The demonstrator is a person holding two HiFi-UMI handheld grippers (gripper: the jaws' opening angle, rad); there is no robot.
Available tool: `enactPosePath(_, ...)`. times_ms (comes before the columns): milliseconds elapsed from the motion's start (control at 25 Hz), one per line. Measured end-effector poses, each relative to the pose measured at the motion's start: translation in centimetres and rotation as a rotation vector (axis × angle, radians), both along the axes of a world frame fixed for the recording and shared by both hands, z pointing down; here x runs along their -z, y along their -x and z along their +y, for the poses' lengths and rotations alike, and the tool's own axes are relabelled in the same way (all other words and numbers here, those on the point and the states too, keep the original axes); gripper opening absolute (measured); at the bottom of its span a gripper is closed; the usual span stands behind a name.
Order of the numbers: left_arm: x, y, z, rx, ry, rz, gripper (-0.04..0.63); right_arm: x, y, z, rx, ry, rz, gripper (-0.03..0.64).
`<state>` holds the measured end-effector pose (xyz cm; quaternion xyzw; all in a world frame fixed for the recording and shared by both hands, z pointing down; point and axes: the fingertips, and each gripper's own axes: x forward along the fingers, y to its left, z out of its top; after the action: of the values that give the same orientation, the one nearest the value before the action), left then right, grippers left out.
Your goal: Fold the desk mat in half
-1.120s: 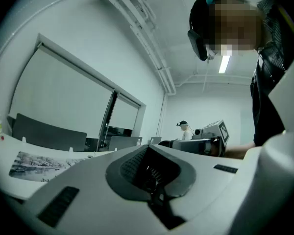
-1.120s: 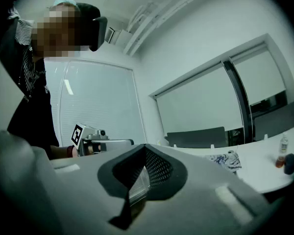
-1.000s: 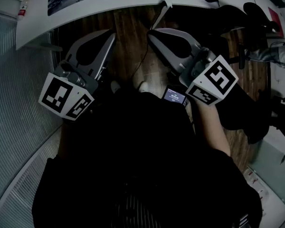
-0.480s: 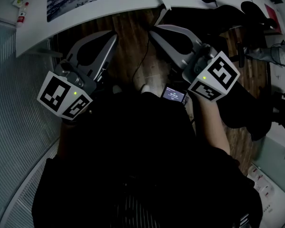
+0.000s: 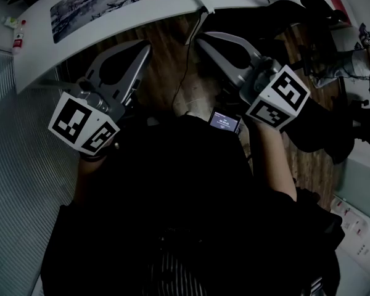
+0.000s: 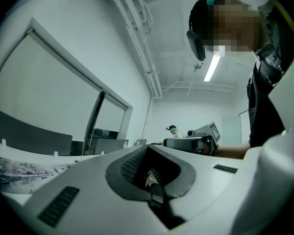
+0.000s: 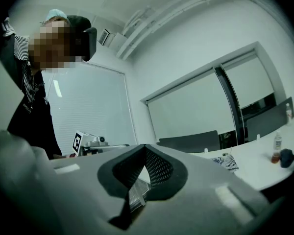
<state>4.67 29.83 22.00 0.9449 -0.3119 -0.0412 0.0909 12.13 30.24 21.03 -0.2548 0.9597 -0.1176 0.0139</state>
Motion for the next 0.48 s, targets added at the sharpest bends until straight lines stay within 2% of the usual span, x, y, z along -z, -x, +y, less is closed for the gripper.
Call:
enactPosePath(120, -0.7, 1.2, 0.2, -0.001, 0.007, -0.009, 0.006, -0.1, 0.1, 0.1, -0.043, 0.018, -0.007, 0.000)
enactPosePath(280, -1.1, 2.9, 0.5, -0.001, 0.035, 0.019, 0.006, -0.2, 0.4, 0.3, -0.073, 0.039, 0.005, 0.000)
enactPosePath(480, -1.0, 4.8, -0.1, 0.033, 0.022, 0.023, 0.006, 0.3, 2.2, -0.2, -0.035, 0.020, 0.028, 0.000)
